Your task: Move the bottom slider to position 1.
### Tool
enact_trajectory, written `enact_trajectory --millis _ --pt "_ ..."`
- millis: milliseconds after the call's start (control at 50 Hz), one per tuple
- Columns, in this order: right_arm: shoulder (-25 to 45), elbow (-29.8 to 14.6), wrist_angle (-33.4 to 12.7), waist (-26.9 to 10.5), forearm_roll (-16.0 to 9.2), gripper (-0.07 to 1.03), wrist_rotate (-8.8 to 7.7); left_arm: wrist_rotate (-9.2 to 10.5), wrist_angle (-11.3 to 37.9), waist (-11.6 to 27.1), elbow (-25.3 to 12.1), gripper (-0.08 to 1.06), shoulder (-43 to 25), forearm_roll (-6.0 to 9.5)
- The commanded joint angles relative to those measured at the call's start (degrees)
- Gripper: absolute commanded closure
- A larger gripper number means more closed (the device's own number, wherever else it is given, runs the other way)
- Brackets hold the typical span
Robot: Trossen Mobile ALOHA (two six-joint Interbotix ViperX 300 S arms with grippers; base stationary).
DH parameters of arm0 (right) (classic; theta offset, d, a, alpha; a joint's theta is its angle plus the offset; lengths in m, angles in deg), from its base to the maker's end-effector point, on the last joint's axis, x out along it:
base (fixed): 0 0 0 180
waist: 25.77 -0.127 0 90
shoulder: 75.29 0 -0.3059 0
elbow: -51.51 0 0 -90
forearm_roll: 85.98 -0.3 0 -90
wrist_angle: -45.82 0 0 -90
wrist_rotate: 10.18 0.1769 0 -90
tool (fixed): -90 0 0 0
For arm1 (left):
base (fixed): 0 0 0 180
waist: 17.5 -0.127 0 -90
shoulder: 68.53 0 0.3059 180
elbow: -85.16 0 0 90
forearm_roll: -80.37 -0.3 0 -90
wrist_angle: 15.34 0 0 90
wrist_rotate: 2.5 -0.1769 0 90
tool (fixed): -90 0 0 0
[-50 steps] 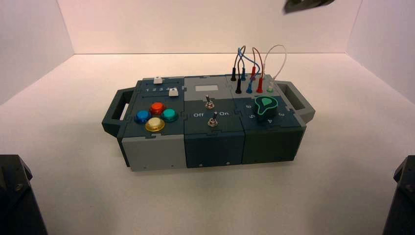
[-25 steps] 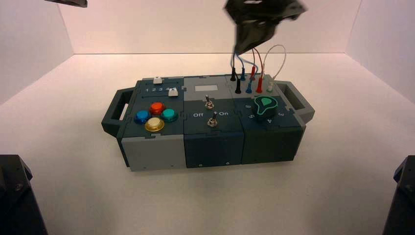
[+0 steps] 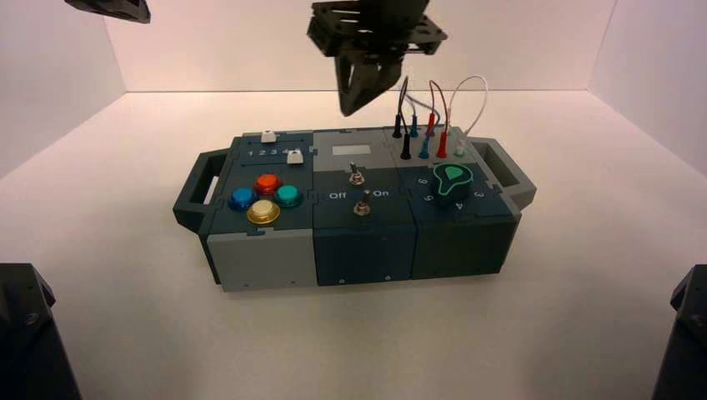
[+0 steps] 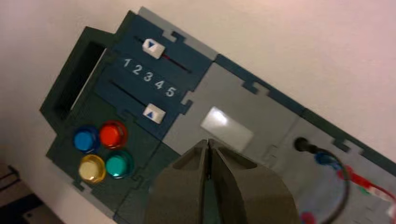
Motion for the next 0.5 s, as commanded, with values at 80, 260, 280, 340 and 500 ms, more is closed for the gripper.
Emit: enact_trajectory --millis 80,260,280,340,500 --pt "0.7 -1.93 -0.18 -0.7 -1.58 0.99 0.35 -0.18 1.05 -0.09 -2.02 1.0 -0.09 0.09" --pt "2.72 -2.29 -0.35 -0.7 -2.37 0.99 0.35 -0.18 3.43 0.44 -2.2 1.0 -0.7 0.35" --pt "2.99 -2.37 -0.35 -0.7 -2.46 0.99 0.35 -0.18 3.78 0.7 -2.2 1.0 -0.79 0.35" --pt "3.6 -2.81 -0.35 -0.79 -2.46 0.99 0.35 -0.18 4.04 1.85 -2.11 1.0 -0.88 0.44" --pt "5.19 -4.13 -0.53 -0.79 -2.99 0.99 0.35 -0.18 4.66 4.39 -2.11 1.0 -1.05 0.44"
